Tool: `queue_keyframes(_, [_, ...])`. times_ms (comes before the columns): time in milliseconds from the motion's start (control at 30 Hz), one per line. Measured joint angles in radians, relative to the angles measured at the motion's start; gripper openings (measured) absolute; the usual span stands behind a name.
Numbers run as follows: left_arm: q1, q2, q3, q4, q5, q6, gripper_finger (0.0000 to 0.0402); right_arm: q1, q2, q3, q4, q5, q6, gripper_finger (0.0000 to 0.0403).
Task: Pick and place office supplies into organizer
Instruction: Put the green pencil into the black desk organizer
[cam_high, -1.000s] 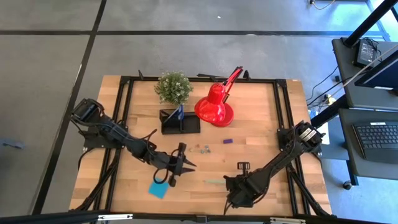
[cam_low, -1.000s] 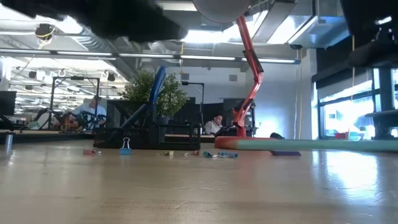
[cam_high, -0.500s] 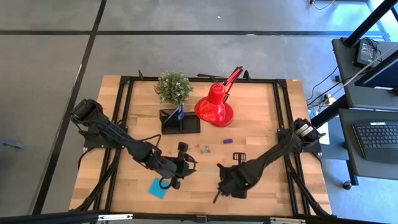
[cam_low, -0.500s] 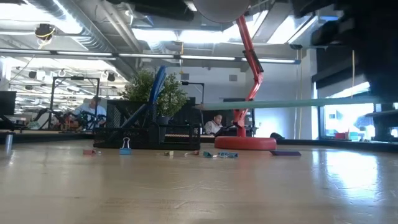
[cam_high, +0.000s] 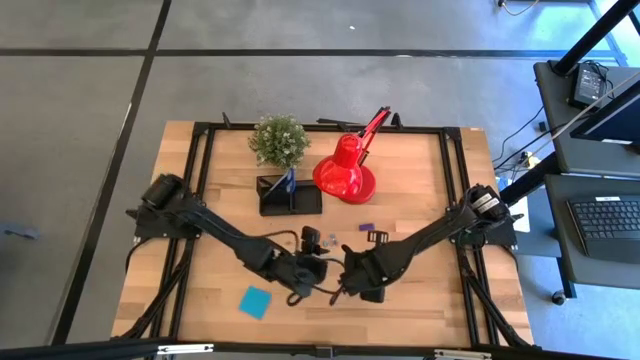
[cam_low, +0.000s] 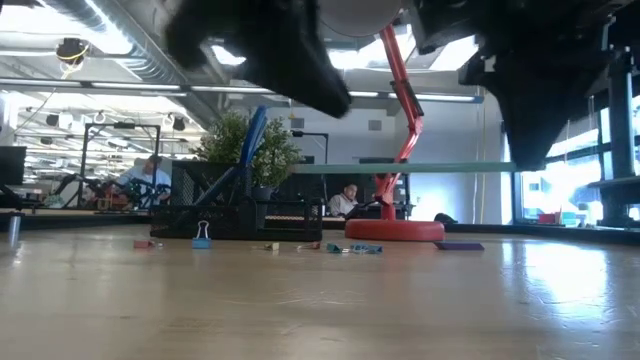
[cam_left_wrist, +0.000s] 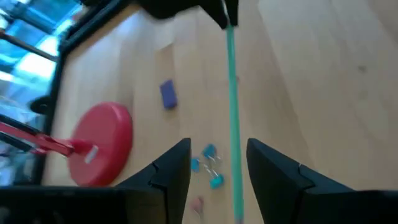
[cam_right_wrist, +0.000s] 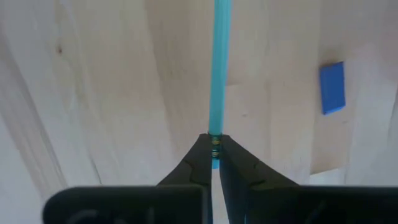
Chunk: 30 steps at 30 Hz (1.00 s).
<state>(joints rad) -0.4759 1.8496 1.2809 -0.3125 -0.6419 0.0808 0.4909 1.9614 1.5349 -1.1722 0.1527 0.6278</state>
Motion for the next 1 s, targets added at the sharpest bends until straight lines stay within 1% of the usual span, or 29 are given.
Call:
queue_keyframes(133, [-0.007,0.076,0.081,-0.014,-0.084,0.029,0.0150,-0.014,0.000,0.000,0.014,0.023,0.007,0.0017])
queue_keyframes(233, [-0.014,0.110,0.112,-0.029,-0.127,0.037,0.0150,-0.017,-0.001,0.000,0.019,0.061,0.018,0.0018])
queue_keyframes(333, [-0.021,0.125,0.115,-0.038,-0.133,0.042,0.0150,-0.017,-0.001,0.000,0.021,0.068,0.017,0.0019])
queue_keyframes(433, [-0.032,0.129,0.115,-0.072,-0.151,0.034,0.0150,-0.017,-0.001,0.000,0.019,0.068,0.017,0.0020])
queue_keyframes(500, [-0.049,0.126,0.115,-0.113,-0.181,0.012,0.0148,-0.017,-0.001,0.000,0.013,0.068,0.016,0.0020])
queue_keyframes(667, [-0.120,0.089,0.114,-0.246,-0.330,-0.059,0.0147,-0.017,-0.001,0.002,0.007,0.058,0.007,0.0020])
queue_keyframes(767, [-0.168,0.079,0.114,-0.268,-0.397,-0.062,0.0147,-0.022,-0.001,0.003,0.015,0.022,-0.007,0.0020])
queue_keyframes(900, [-0.215,0.079,0.114,-0.268,-0.424,-0.038,0.0147,-0.036,-0.001,0.047,0.015,-0.004,-0.030,0.0020])
queue_keyframes(1000, [-0.225,0.082,0.114,-0.268,-0.445,-0.053,0.0147,-0.049,-0.001,0.117,0.018,-0.011,-0.051,0.0021])
